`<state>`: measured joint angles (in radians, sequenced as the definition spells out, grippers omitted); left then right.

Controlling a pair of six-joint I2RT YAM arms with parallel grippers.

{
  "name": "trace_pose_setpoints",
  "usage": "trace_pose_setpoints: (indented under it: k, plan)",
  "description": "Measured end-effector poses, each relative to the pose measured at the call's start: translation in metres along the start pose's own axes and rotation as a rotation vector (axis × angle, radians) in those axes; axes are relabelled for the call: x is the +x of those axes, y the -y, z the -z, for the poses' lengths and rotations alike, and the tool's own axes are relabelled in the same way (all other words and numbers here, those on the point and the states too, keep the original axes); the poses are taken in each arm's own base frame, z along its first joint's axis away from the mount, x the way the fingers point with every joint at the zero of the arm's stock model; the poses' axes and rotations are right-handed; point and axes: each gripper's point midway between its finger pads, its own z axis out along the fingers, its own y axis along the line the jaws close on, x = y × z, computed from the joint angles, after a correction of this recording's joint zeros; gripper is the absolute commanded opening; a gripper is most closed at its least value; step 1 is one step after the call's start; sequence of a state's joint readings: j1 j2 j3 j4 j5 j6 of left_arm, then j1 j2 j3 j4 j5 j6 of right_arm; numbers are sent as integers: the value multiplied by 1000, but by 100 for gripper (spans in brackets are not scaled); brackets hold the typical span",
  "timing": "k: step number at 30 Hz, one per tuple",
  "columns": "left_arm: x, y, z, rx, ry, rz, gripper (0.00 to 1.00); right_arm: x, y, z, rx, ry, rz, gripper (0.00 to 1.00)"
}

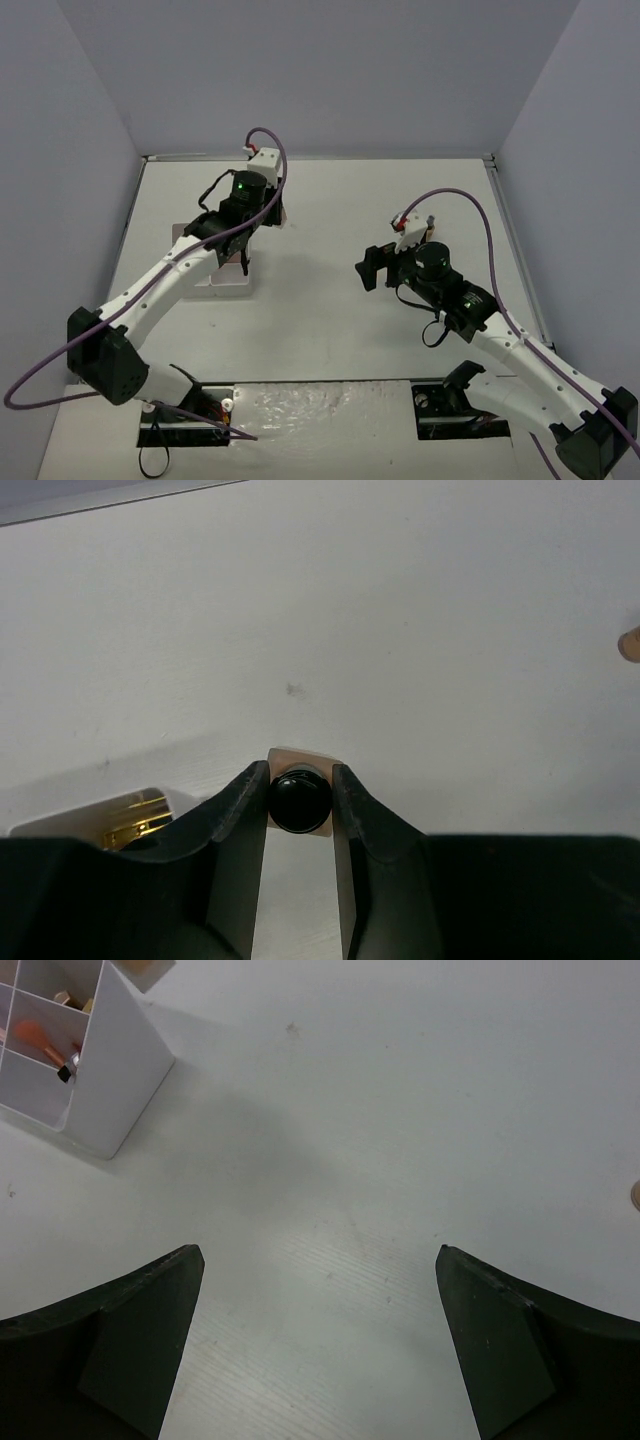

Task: Organize the makeup

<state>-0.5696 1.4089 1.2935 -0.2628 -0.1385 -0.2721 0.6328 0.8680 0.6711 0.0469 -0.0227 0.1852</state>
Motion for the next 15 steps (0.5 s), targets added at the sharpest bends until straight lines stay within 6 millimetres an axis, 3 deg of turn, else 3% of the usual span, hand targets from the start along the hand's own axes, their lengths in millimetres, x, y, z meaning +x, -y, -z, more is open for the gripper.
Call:
trace_pose_setpoints:
  k: [4,7,15]
  plan:
    - [14,-24,33,-80,5,66,0,8,3,-3,8,-16,-1,99]
    - [36,-42,52,-139,-13,103,0,12,3,-7,5,-29,-1,99]
    - [81,-80,74,-257,-42,158,0,15,-1,-15,-14,-38,-1,99]
